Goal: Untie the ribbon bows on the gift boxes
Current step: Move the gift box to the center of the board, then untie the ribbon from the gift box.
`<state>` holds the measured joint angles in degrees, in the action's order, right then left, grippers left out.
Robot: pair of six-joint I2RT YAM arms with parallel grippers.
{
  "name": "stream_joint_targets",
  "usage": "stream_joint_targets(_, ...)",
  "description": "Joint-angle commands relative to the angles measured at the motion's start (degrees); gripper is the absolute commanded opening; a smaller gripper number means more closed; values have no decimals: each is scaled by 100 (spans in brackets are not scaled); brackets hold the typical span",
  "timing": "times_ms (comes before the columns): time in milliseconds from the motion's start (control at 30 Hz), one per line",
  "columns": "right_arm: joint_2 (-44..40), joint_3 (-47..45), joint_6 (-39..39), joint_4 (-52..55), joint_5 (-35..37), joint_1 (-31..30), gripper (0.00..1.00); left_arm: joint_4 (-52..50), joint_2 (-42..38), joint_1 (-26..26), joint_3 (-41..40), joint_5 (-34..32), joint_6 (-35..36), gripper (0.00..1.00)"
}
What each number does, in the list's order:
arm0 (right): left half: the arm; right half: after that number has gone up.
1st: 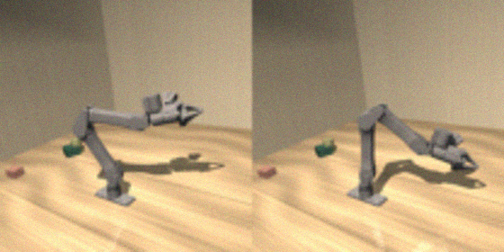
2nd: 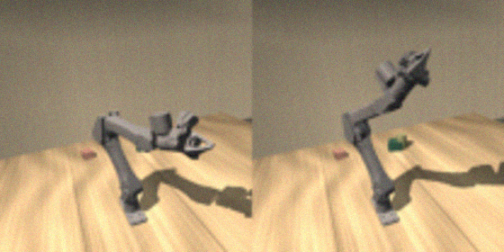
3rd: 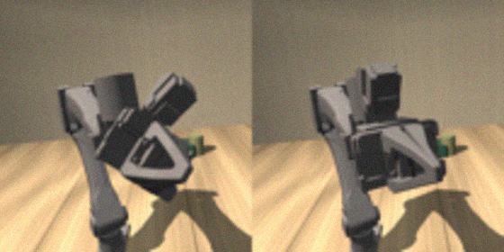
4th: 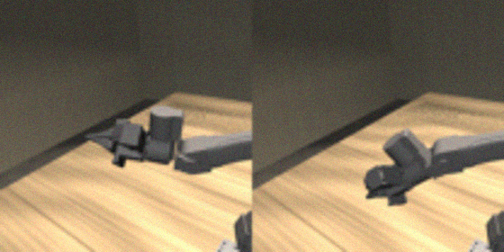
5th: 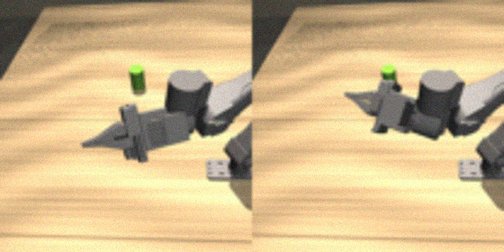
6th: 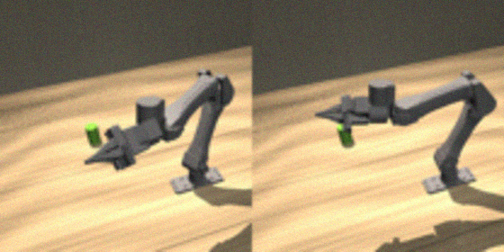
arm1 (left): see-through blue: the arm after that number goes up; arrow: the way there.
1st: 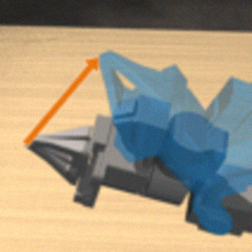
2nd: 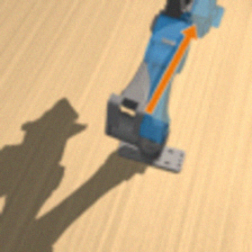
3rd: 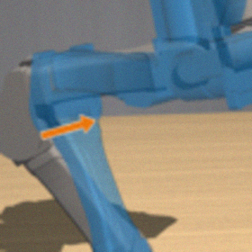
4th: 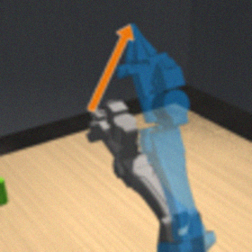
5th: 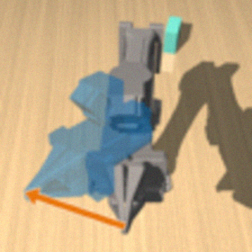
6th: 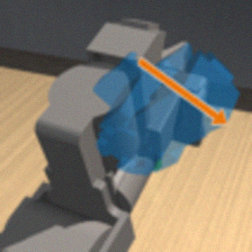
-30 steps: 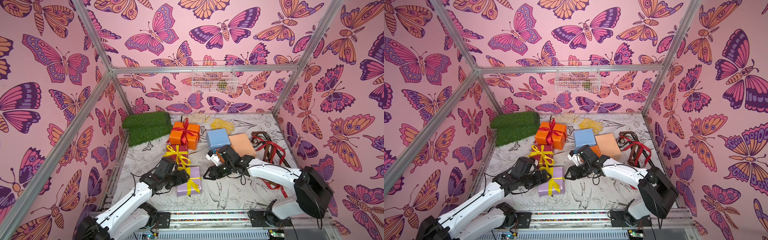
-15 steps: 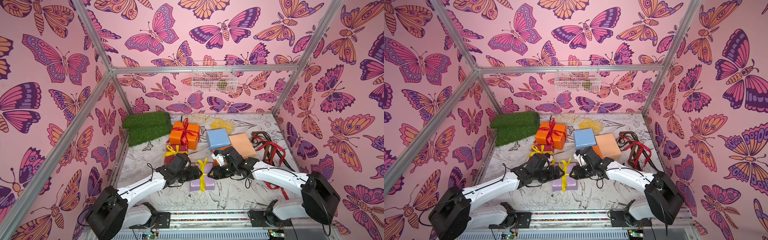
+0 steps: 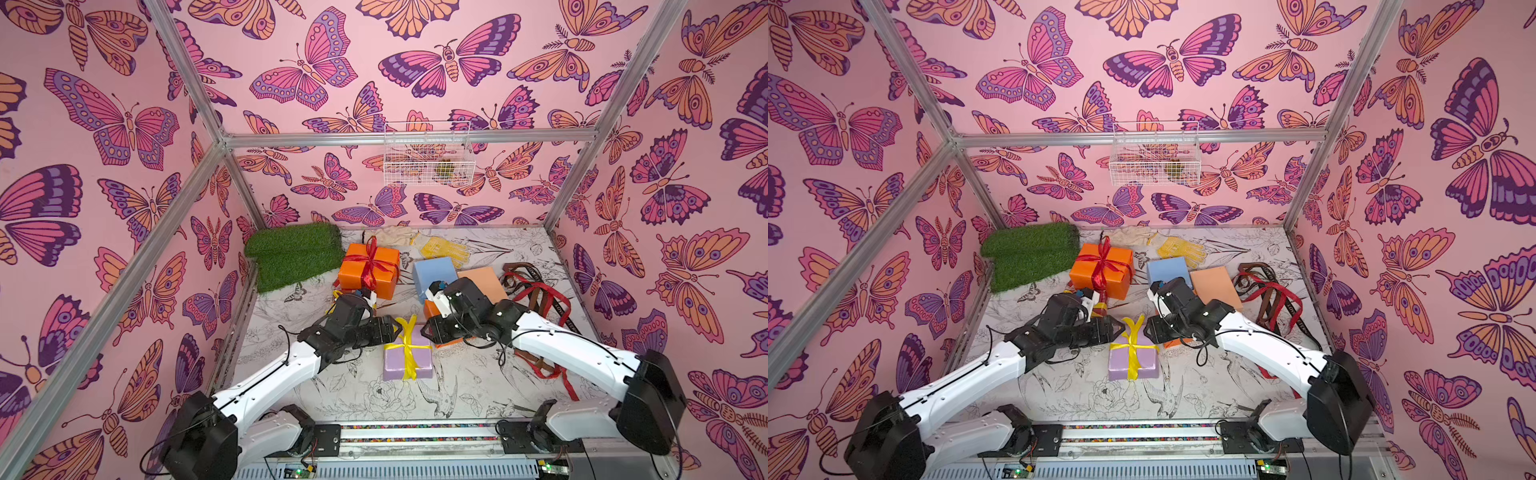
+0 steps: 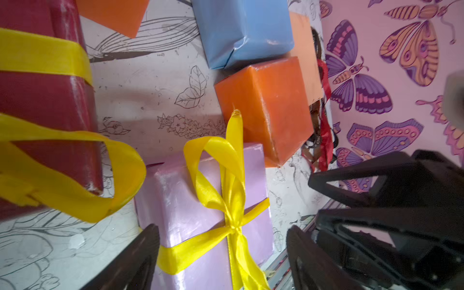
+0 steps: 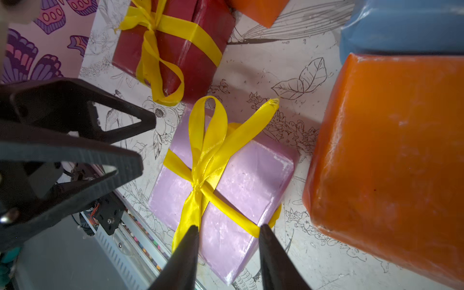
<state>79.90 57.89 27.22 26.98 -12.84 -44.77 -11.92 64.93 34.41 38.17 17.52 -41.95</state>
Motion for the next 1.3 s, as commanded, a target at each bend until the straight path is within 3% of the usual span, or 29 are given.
stream_joint_targets(0, 389, 355, 195, -141, 27, -18, 37, -289, -40, -20, -257, -177, 214, 77)
stream_joint_targets(300, 1136, 820, 520, -310, -116, 98, 34, 299, -93, -14, -596, -229, 302, 65)
stream_joint_targets(467, 1354, 847, 591, -276, -49, 210, 34, 395, 198, -14, -583, -287, 319, 65)
stream_joint_targets(967, 1906, 835, 721, -964, -764, 379, 35, 715, 842, -7, -574, -247, 355, 64)
stream_joint_targets(1267, 2025, 837, 782, -1219, -972, 456, 22, 741, 1034, -11, -661, -332, 346, 64)
